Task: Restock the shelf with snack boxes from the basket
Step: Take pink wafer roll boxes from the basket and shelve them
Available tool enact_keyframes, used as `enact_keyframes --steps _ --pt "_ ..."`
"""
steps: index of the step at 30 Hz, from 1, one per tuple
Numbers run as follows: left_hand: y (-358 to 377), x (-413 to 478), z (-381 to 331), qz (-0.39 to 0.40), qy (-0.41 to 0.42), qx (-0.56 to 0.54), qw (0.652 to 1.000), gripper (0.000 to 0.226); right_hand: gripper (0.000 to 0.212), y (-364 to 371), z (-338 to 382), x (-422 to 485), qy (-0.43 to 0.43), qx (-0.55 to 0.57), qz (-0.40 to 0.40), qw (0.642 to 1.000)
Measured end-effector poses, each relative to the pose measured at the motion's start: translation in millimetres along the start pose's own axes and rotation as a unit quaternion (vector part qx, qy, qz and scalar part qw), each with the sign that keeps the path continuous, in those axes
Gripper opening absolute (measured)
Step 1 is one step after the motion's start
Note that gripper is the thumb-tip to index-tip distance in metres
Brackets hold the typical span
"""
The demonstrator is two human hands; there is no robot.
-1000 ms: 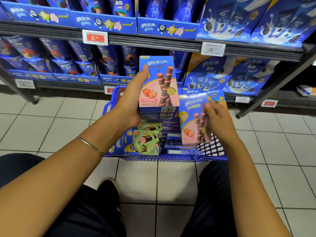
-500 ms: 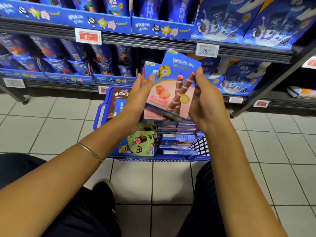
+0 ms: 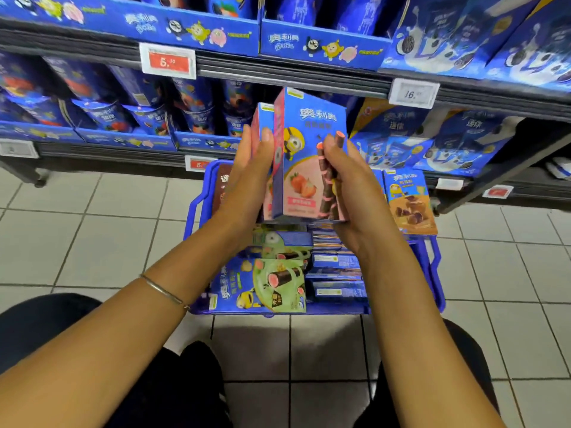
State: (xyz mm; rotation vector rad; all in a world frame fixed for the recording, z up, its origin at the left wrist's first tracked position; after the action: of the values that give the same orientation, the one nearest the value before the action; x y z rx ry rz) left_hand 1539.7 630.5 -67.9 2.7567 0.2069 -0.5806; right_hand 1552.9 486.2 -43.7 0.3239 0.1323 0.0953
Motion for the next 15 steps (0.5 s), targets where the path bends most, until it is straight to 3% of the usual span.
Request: enact_keyframes --steps 5,10,15 --pt "-11.8 9.3 -24.9 -0.004 -0.002 -0.001 1.000 0.087 0.011 25.7 2.7 12.1 0.037 -0.008 -0.025 0.999" --pt "-31.2 -24.8 -60.8 -0.011 -0.048 -0.056 0.997 0.077 0.021 72.9 39.3 -0.9 0.127 -0.045 -0.015 0.991" --pt "-47.8 -85.3 -159.0 -0.068 -0.049 -0.050 0.995 0.054 0.021 148.5 125.1 -19.6 0.150 -0.055 0.005 0.987"
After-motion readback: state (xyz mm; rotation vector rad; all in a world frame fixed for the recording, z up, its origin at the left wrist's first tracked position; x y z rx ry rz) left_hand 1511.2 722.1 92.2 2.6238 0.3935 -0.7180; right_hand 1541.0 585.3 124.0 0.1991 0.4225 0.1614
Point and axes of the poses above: each hand's wrist, its own x-axis towards the middle knuckle, its own y-axis out of the palm, z = x × y, the point moved 5 cm from there along x, towards the middle knuckle, and after that the axes turned 12 degrees about -y, right-handed, at the moved point
